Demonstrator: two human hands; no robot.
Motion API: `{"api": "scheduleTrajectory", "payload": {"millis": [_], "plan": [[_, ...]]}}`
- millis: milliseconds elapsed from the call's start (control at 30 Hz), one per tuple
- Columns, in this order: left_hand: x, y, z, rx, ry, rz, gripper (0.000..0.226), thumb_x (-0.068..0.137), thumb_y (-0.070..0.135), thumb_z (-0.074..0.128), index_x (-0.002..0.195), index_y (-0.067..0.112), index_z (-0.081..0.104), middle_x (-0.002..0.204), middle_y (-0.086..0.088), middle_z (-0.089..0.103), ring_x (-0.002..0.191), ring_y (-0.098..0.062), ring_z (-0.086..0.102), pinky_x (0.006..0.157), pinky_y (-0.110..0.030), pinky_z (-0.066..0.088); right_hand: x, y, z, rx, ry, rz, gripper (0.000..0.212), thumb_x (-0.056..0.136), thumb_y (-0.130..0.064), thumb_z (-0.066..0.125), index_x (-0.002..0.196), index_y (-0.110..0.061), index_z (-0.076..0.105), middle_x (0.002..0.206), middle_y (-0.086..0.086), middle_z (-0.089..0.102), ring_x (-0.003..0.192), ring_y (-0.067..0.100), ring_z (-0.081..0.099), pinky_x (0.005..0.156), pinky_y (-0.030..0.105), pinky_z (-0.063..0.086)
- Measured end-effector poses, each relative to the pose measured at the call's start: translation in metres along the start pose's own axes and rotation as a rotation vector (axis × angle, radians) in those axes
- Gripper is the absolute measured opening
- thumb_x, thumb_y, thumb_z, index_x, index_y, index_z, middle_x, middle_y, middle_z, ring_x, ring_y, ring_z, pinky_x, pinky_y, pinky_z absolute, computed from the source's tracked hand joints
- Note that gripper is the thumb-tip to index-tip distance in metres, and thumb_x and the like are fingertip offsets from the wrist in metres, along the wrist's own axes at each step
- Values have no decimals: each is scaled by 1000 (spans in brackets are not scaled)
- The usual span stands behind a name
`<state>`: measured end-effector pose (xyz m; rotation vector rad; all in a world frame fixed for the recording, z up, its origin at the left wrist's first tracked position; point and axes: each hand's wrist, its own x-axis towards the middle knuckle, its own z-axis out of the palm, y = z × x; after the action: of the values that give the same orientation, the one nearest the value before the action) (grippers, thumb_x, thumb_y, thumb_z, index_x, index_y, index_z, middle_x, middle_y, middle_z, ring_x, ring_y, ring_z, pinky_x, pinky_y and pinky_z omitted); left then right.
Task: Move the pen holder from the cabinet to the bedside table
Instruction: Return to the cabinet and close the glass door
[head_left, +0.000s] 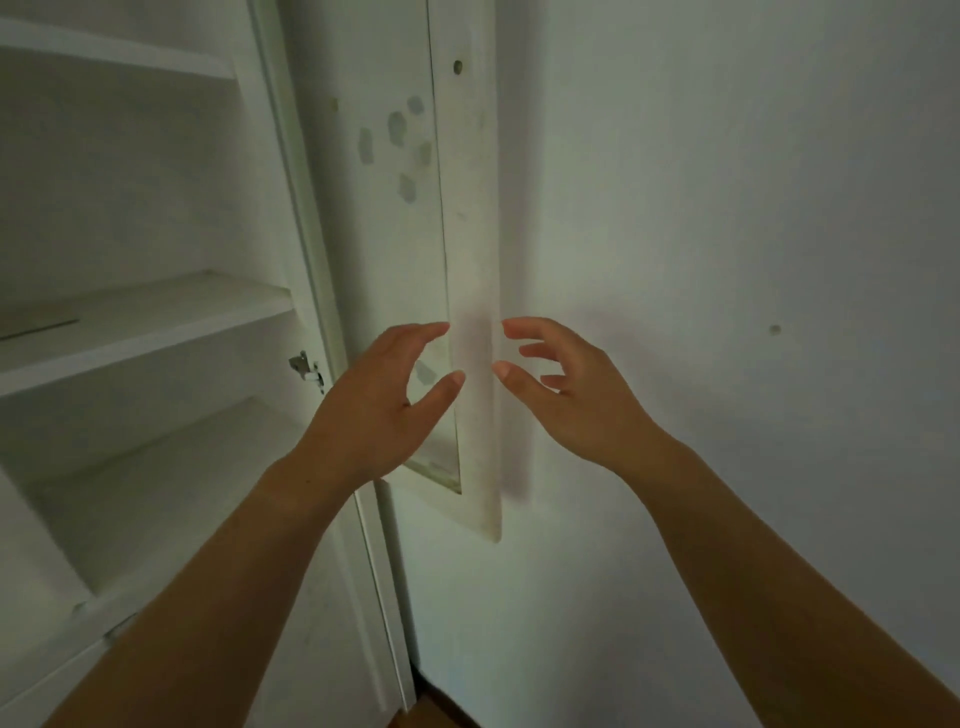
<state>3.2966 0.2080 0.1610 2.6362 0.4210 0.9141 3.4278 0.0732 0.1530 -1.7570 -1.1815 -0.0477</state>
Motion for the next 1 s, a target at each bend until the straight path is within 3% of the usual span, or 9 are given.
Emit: {"api": "scheduleTrajectory", "payload": {"millis": [267,467,600,700,833,1000], "plan": [[53,-6,-3,-63,103,59,55,89,42,47,139,28,30,145,6,35,129,-10,35,98,-20,25,51,5,-7,29,183,-68,48,87,-43,56,131,-32,41,133,-18,42,116,-1,40,99,27,40],[88,-4,-7,-39,149,86,63,90,44,45,144,31,15,154,10,19,139,-7,19,104,-20,14,88,1,-4,108,184,-43,59,87,-42,57,139,-32,31,140,-13,42,117,3,43,86,21,40],[100,-6,-10,-33,126,111,65,90,45,44,145,30,14,154,10,19,139,-8,20,107,-23,17,103,-2,-4,163,147,-35,59,88,-41,56,140,-29,32,136,-14,46,115,6,49,81,16,41],[100,-11,-13,-45,105,89,63,90,43,45,144,30,16,153,10,20,137,-9,24,105,-22,20,111,-1,-4,154,108,-45,54,88,-43,54,138,-28,39,138,-12,48,114,8,54,85,18,46],[95,-20,-17,-95,74,13,63,88,46,45,143,32,18,153,9,22,137,-14,28,112,-39,28,108,-3,-3,155,127,-54,53,88,-40,55,138,-27,40,136,-12,49,107,2,52,71,6,42],[89,-23,-22,-122,92,-28,65,83,52,42,142,36,20,152,10,24,136,-14,29,109,-45,32,100,-5,2,192,104,-119,53,87,-37,58,137,-28,41,129,-15,51,107,1,54,74,8,49]]}}
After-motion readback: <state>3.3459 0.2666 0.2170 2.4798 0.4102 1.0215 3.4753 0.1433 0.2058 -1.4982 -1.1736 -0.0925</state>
